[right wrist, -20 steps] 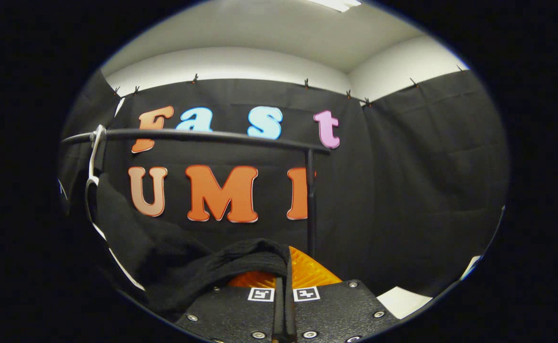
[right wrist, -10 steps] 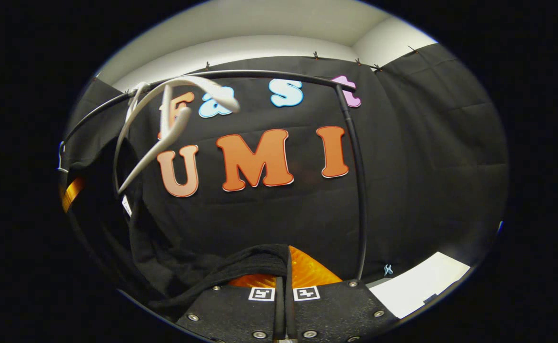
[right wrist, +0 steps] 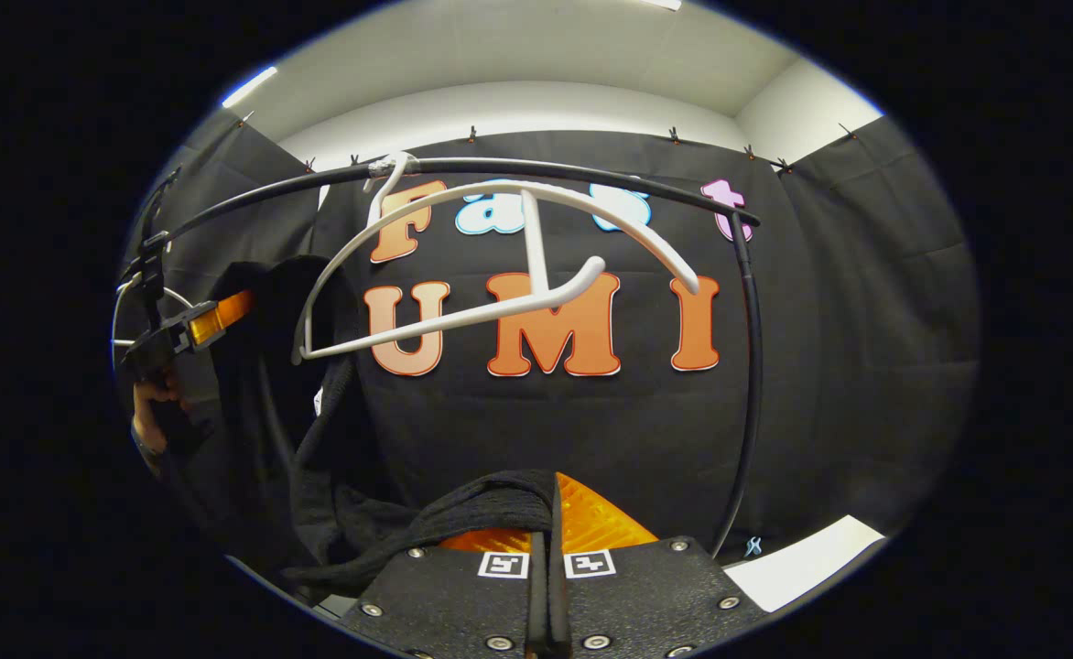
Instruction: Grasp the clothes on the hanger with both hands and then place them into the laundry hamper below.
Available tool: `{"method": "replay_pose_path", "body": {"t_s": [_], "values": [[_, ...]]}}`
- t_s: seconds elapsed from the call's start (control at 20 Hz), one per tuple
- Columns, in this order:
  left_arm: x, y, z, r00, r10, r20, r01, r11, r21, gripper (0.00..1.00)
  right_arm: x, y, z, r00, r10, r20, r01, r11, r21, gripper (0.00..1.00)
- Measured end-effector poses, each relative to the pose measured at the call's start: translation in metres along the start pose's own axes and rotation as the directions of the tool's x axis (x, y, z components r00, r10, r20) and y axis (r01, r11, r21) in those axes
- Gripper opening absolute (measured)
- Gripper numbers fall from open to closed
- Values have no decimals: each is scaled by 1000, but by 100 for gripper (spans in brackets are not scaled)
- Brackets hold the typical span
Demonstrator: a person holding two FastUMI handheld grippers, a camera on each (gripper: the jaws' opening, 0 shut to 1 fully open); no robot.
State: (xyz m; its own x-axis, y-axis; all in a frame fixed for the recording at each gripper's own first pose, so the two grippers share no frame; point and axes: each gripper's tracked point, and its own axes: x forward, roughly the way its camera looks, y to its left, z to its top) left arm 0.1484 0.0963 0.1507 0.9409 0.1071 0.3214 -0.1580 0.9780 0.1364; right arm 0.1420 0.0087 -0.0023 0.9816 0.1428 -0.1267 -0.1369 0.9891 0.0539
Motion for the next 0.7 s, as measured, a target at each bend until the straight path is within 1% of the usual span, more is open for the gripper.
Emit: {"method": "replay_pose_path", "body": {"t_s": [0.15, 0.35, 0.55, 0.7], "values": [[10, 16, -14, 999, 28, -39, -27, 999, 42, 13, -5, 10, 0, 1000, 20, 7, -20, 1000, 6, 0], [12, 34, -42, 991, 64, -114, -60, 998, 38, 13, -7, 23, -7, 999, 44, -4, -44, 999, 15, 0], [1, 49, -58, 984, 94, -154, -91, 996, 22, 13, -4, 31, -18, 997, 73, -22, -73, 997, 9, 0], [-12, 56, -65, 980, 99, -171, -93, 995, 41, 13, -4, 42, -25, 995, 96, -29, -95, 995, 2, 0]]}}
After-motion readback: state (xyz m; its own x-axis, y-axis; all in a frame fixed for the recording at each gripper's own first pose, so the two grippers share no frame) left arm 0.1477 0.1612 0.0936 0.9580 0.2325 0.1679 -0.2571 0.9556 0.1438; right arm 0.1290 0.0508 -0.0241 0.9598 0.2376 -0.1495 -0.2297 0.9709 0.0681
